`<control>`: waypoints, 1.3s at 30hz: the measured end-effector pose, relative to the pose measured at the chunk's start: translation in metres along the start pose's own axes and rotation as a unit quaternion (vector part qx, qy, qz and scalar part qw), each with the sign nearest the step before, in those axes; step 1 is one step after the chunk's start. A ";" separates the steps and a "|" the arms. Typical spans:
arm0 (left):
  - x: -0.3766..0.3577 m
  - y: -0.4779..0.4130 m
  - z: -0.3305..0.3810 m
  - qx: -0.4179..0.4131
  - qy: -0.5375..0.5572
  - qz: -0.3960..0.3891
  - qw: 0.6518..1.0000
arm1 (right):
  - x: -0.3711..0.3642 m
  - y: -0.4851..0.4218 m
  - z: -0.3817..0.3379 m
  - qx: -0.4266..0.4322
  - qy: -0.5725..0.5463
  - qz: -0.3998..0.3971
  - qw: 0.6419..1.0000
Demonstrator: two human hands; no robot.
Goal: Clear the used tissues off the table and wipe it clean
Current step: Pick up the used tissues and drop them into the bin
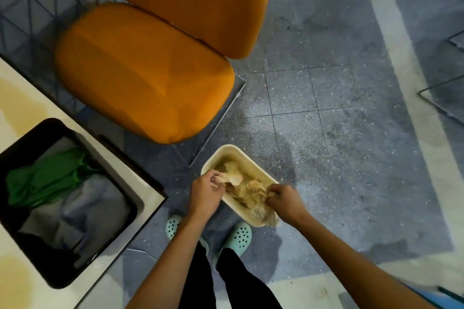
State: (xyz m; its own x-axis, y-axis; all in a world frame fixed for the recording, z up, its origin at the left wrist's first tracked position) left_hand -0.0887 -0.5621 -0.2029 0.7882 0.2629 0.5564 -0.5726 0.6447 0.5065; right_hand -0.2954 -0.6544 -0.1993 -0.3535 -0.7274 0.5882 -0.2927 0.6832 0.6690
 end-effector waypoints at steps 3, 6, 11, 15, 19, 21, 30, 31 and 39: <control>-0.002 0.011 -0.011 0.013 0.023 -0.003 1.000 | -0.005 0.000 0.001 0.006 -0.004 -0.014 1.000; -0.002 0.018 -0.017 0.013 0.041 -0.003 0.999 | -0.007 -0.001 -0.008 0.018 -0.005 -0.019 1.000; -0.002 0.022 -0.022 0.016 0.056 -0.003 0.998 | -0.009 -0.006 -0.028 0.071 0.043 -0.007 0.997; -0.001 0.028 -0.019 0.015 0.070 -0.002 0.997 | -0.015 -0.006 -0.039 0.113 0.117 -0.030 0.986; 0.003 0.040 -0.012 0.015 0.067 -0.010 0.998 | -0.018 0.008 -0.051 0.148 0.162 -0.049 0.975; 0.007 0.046 -0.006 0.012 0.065 -0.007 0.998 | -0.015 0.016 -0.056 0.154 0.161 -0.048 0.974; 0.044 0.084 0.029 -0.031 0.106 0.037 0.993 | 0.015 0.063 -0.093 0.204 0.057 0.004 0.977; 0.051 0.089 0.035 -0.037 0.108 0.044 0.992 | 0.019 0.070 -0.100 0.211 0.044 0.013 0.976; 0.114 0.140 0.072 -0.100 0.141 0.106 0.979 | 0.039 0.138 -0.164 0.289 0.000 0.024 0.957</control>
State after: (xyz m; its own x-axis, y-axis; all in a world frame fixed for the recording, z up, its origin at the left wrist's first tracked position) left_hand -0.0947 -0.4932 -0.0212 0.7030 0.5767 0.4162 -0.6973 0.6740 0.2438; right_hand -0.2037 -0.5991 -0.0098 -0.3780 -0.6943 0.6124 -0.7185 0.6372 0.2789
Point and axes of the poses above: each hand's wrist, its own y-axis away from the middle knuckle, its own x-axis out of the back of the hand, z = x × y, the point moved 8 cm from there along -y, towards the middle knuckle, and after that the axes turned 5 degrees about z, right-handed, at the moved point
